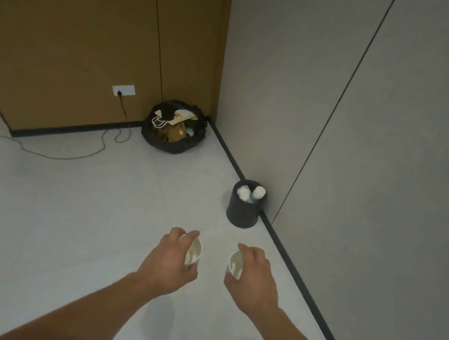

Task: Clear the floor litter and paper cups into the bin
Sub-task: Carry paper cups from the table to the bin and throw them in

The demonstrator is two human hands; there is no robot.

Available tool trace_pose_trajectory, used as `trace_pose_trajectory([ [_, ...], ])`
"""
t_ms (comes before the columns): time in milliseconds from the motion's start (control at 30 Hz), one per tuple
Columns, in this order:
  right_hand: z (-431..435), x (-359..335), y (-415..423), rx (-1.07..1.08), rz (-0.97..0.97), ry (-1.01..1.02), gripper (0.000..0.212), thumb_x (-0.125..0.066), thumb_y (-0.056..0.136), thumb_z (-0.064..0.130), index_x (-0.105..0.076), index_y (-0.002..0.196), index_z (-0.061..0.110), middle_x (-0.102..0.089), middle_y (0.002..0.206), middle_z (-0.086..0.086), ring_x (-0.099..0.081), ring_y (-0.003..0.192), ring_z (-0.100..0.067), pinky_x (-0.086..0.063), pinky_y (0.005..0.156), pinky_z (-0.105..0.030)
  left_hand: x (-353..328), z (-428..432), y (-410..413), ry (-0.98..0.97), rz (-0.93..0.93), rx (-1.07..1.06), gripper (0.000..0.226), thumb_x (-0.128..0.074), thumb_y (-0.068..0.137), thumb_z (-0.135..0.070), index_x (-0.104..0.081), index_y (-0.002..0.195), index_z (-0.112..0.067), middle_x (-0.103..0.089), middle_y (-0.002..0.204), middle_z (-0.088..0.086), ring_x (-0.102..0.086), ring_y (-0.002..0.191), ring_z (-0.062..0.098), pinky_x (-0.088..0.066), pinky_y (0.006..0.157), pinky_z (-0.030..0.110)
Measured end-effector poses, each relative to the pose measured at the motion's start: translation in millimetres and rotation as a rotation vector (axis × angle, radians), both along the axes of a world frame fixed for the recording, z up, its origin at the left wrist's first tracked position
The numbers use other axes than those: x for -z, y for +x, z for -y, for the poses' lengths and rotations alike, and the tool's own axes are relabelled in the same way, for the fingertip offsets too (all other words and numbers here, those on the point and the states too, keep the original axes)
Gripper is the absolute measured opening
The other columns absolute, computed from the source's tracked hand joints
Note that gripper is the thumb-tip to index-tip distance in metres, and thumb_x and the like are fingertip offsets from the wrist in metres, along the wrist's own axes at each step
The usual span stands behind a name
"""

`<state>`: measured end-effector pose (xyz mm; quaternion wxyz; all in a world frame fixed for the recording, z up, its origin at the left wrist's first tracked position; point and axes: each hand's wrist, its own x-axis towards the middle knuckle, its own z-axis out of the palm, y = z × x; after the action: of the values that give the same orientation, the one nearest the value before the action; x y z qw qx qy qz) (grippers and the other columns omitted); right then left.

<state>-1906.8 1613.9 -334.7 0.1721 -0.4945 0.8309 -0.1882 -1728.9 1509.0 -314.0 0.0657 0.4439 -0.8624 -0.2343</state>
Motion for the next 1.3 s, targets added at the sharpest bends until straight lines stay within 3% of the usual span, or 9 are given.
trace_pose_trajectory([
  [867, 337.5, 23.2, -305.6, 0.146, -0.014, 0.039, 0.067, -0.065, 0.084, 0.035, -0.037, 0.144, 0.025, -0.038, 0.138, 0.000, -0.042, 0.121, -0.021, -0.041, 0.096, -0.028, 28.0, 369.8, -324.1, 0.109, -0.035, 0.134, 0.073, -0.068, 0.080, -0.030, -0.033, 0.143, -0.024, -0.036, 0.136, 0.003, -0.044, 0.116, 0.025, -0.044, 0.096, 0.034],
  [1100, 414.2, 78.6, -396.8, 0.101, 0.076, 0.109, 0.073, -0.070, 0.084, 0.036, -0.032, 0.145, 0.023, -0.034, 0.146, 0.000, -0.038, 0.130, -0.019, -0.042, 0.099, -0.026, 81.0, 441.0, -409.8, 0.211, 0.008, 0.013, 0.077, -0.069, 0.080, -0.022, -0.029, 0.145, -0.027, -0.033, 0.139, 0.002, -0.041, 0.120, 0.024, -0.044, 0.097, 0.033],
  [1300, 483.7, 171.5, -466.6, 0.017, 0.147, 0.191, 0.071, -0.071, 0.086, 0.033, -0.037, 0.146, 0.020, -0.040, 0.144, -0.003, -0.043, 0.128, -0.020, -0.048, 0.098, -0.028, 178.4, 491.7, -460.8, 0.329, 0.057, -0.131, 0.072, -0.070, 0.079, -0.025, -0.032, 0.141, -0.031, -0.034, 0.137, -0.002, -0.040, 0.117, 0.015, -0.044, 0.089, 0.024],
])
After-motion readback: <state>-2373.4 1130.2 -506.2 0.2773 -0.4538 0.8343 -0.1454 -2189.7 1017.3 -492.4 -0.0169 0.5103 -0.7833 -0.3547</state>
